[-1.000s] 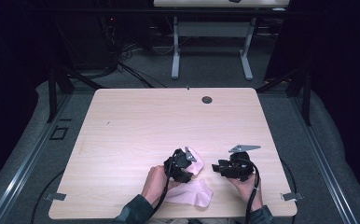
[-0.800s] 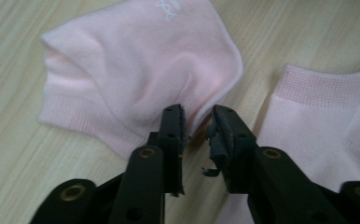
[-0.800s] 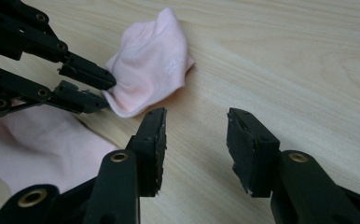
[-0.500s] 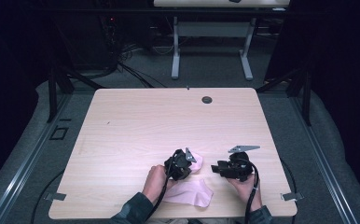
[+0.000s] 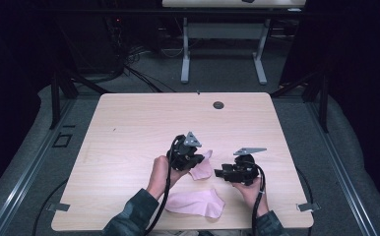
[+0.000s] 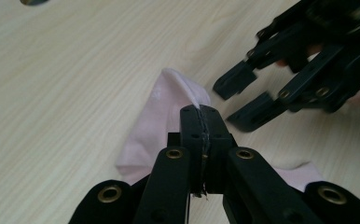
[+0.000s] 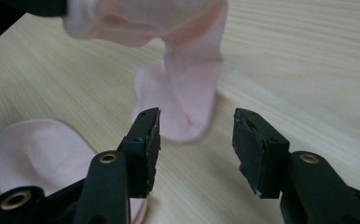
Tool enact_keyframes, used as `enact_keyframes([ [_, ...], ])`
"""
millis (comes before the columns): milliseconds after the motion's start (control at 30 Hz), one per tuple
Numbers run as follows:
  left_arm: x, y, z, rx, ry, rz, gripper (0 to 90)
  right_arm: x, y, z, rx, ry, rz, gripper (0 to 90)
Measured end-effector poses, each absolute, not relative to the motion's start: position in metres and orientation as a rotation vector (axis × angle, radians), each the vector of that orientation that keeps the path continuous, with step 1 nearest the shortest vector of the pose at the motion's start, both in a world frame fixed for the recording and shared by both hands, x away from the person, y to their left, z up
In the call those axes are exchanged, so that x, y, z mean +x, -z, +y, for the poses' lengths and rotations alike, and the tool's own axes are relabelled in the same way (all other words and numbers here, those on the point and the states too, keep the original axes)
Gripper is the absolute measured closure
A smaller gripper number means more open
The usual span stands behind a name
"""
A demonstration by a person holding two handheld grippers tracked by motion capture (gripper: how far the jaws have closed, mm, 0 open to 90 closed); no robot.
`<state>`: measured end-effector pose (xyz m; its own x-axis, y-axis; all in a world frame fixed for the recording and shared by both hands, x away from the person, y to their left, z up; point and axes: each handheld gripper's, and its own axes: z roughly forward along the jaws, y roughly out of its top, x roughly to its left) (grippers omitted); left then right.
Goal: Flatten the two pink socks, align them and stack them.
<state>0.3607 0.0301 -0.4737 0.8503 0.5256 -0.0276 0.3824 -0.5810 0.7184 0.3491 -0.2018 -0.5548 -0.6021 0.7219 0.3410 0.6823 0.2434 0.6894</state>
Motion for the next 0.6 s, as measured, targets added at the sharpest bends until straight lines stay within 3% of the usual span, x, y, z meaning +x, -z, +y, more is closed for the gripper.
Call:
enact_keyframes([
  [167, 0.357, 0.459, 0.033, 2.215, -0.246, 0.636, 89.8, 0.367, 0.563, -0.191, 1.395, -1.265, 2.463, 49.9],
  [367, 0.355, 0.451, 0.043, 2.175, -0.238, 0.642, 89.8, 0.370, 0.572, -0.189, 1.402, -1.221, 2.473, 75.5],
  [600, 0.362, 0.474, 0.071, 2.156, -0.208, 0.803, 89.6, 0.367, 0.573, -0.180, 1.303, -1.079, 2.502, 75.7],
])
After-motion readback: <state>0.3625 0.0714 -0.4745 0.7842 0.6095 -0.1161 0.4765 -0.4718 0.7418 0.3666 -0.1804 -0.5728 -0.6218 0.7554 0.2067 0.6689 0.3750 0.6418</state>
